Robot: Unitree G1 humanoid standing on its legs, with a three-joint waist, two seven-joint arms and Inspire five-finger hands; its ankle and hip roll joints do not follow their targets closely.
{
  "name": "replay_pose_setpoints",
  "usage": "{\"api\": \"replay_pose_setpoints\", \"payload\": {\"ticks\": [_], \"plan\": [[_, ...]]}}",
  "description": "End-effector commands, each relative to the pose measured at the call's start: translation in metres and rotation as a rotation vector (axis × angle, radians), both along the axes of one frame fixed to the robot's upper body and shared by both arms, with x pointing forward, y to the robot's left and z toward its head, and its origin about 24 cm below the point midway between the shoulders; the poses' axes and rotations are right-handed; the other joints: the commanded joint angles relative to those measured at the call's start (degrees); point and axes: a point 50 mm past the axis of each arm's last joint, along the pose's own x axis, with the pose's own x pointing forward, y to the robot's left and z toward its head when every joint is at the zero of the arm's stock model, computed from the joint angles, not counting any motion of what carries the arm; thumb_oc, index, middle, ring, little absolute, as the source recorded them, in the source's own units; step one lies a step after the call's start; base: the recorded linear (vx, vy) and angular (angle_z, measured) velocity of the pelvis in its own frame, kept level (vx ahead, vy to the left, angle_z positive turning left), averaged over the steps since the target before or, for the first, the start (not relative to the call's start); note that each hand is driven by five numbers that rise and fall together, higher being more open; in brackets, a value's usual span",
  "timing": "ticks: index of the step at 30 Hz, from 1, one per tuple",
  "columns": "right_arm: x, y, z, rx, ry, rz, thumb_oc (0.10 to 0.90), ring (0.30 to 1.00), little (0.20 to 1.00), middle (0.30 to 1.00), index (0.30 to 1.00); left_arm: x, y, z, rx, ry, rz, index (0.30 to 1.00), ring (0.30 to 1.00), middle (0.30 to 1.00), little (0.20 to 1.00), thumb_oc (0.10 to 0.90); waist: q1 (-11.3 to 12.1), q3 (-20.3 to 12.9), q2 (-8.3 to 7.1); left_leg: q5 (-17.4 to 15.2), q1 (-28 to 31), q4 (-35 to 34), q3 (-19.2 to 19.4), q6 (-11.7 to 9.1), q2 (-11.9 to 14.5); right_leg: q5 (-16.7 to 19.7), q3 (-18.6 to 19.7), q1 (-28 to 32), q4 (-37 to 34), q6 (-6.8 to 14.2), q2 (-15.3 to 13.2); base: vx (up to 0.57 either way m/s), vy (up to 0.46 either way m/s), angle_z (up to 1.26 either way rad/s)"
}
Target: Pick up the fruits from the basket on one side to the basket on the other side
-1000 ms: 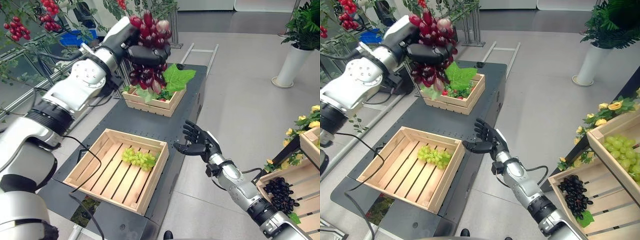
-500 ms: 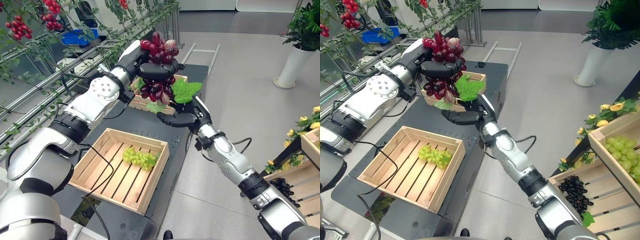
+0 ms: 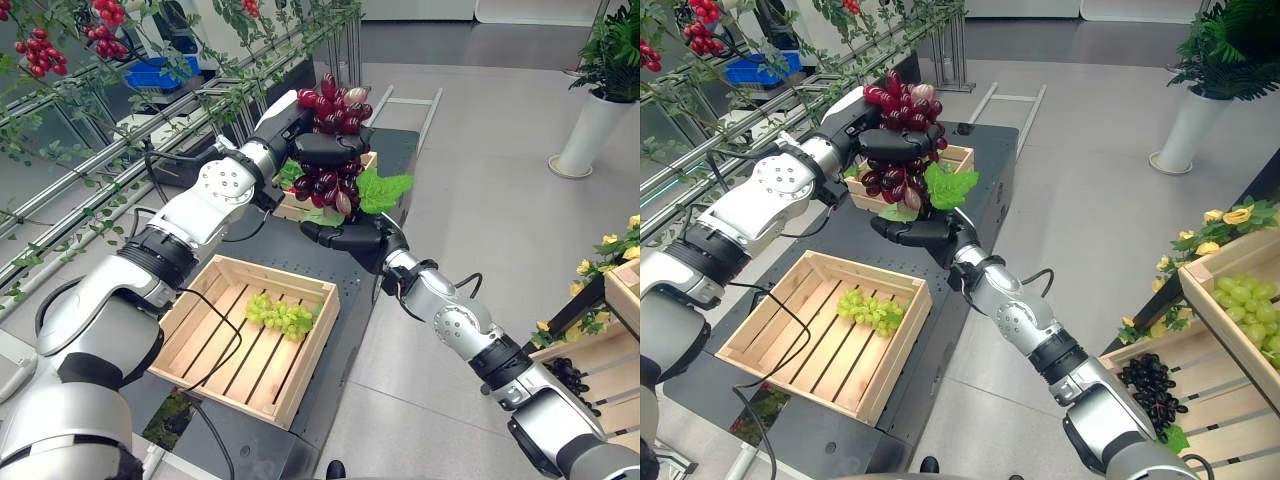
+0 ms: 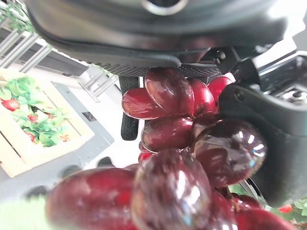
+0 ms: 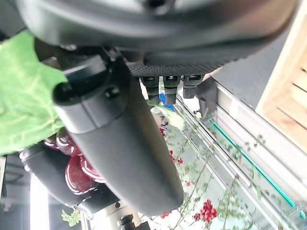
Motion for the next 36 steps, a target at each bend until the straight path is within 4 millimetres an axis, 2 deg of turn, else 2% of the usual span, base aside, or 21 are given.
{"api": "replay_pose_setpoints", "payload": {"ticks": [1,6,12,23,28,36], "plan": [[0.010,0.027,0.074,0.186,-0.179,0.133,0.800,0.900,0.900,0.900,0.900,-0.010,0.001,0.103,-0.115,-0.407,-0.020,0.300,0.300,0.300,0.300,0.400,0.6,-4.3,-1.41,-4.7,2.1,0.1,-1.9,-2.7,-0.2,-0.3,-1.3,1.5,0.1,-3.6,0.5,0.00,0.000,0.00],[0.016,0.024,0.070,0.141,-0.145,0.090,0.800,0.900,0.900,0.900,0.900,-0.013,-0.004,0.099,-0.153,-0.414,-0.073,0.300,0.300,0.300,0.300,0.400,0.6,-4.5,-1.75,-4.7,2.1,0.1,-1.6,-2.7,-0.1,-0.3,-1.2,1.4,0.1,-3.8,0.5,0.00,0.000,0.00],[0.026,0.015,0.076,0.119,-0.166,0.022,0.800,0.900,0.900,0.900,0.900,-0.016,-0.010,0.085,-0.063,-0.428,-0.121,0.300,0.300,0.300,0.300,0.400,1.0,-4.5,-1.98,-4.7,2.2,0.1,-1.6,-2.6,0.0,-0.3,-1.1,1.5,0.1,-4.1,0.7,0.00,0.000,0.00],[0.033,-0.005,0.085,0.098,-0.202,-0.047,0.800,0.900,0.900,0.900,0.900,-0.022,0.009,0.081,0.076,-0.479,-0.101,0.300,0.300,0.300,0.300,0.400,1.1,-4.6,-2.00,-4.7,2.5,0.1,-1.3,-2.5,0.1,-0.1,-1.1,1.8,0.1,-4.1,0.7,0.00,0.000,0.00],[0.032,-0.014,0.082,0.086,-0.201,-0.055,0.800,0.900,0.900,0.900,0.900,-0.023,0.027,0.081,0.144,-0.500,-0.049,0.300,0.300,0.300,0.300,0.400,1.0,-4.5,-1.88,-4.7,2.5,0.1,-1.0,-2.5,0.1,0.0,-1.1,1.7,0.1,-4.0,0.5,0.00,0.000,0.00],[0.028,-0.013,0.076,0.117,-0.175,-0.006,0.800,0.900,0.900,0.900,0.900,-0.025,0.044,0.081,0.198,-0.546,0.015,0.300,0.300,0.300,0.300,0.400,0.8,-4.2,-1.67,-4.7,2.5,0.1,-0.7,-2.6,0.2,0.0,-1.0,1.6,0.1,-3.9,0.5,0.00,0.000,0.00]]}}
